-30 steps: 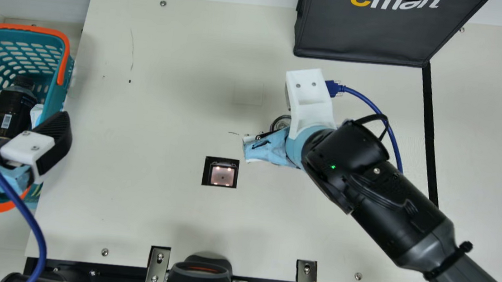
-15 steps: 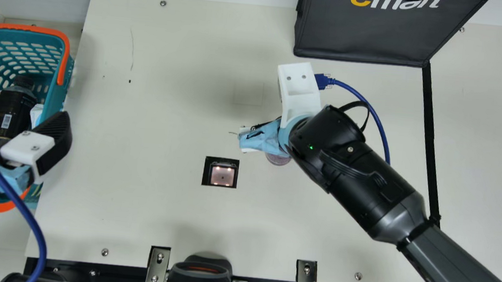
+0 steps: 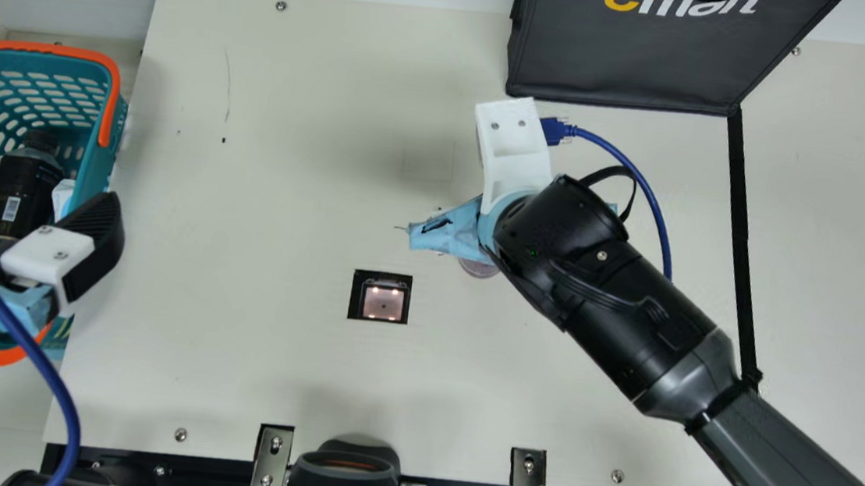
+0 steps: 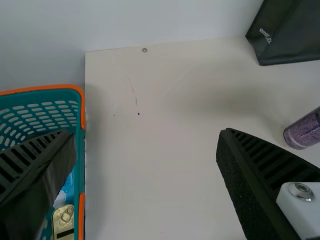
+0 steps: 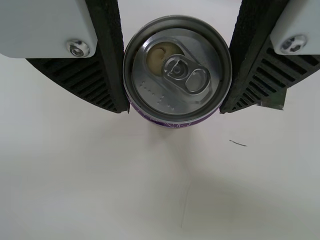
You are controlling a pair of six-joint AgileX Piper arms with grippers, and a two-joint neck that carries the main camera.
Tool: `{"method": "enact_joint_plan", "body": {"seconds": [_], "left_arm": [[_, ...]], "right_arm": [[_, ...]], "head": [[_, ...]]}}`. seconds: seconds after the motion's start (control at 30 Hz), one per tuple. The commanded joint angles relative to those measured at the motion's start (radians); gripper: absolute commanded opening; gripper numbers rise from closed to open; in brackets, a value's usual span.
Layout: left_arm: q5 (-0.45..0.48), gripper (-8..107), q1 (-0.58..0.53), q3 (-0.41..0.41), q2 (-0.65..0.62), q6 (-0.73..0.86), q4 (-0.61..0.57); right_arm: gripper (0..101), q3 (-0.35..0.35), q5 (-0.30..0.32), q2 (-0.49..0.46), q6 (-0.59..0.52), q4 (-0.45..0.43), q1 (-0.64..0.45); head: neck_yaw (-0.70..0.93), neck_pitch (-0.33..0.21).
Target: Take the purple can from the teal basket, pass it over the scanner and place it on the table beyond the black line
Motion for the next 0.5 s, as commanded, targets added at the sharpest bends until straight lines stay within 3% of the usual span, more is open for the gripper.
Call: {"method": "enact_joint_plan", "body": {"seconds": [0.0,0.23,0.47], "left_arm": [[0.0,90,0.0,0.0,0.0,0.0,0.0],[0.0,90,0.0,0.0,0.0,0.0,0.0],[0.0,90,0.0,0.0,0.0,0.0,0.0]], "right_arm": [[0,-0.024,0.02,-0.001,-0.006,0.0,0.002],[0,-0.087,0.067,0.002,-0.02,0.003,-0.006],[0,-0.089,0.071,-0.041,-0.046,0.015,-0.076]], "head": [[0.002,-0.029],[-0.092,-0.029],[-0.255,-0.029]]}}
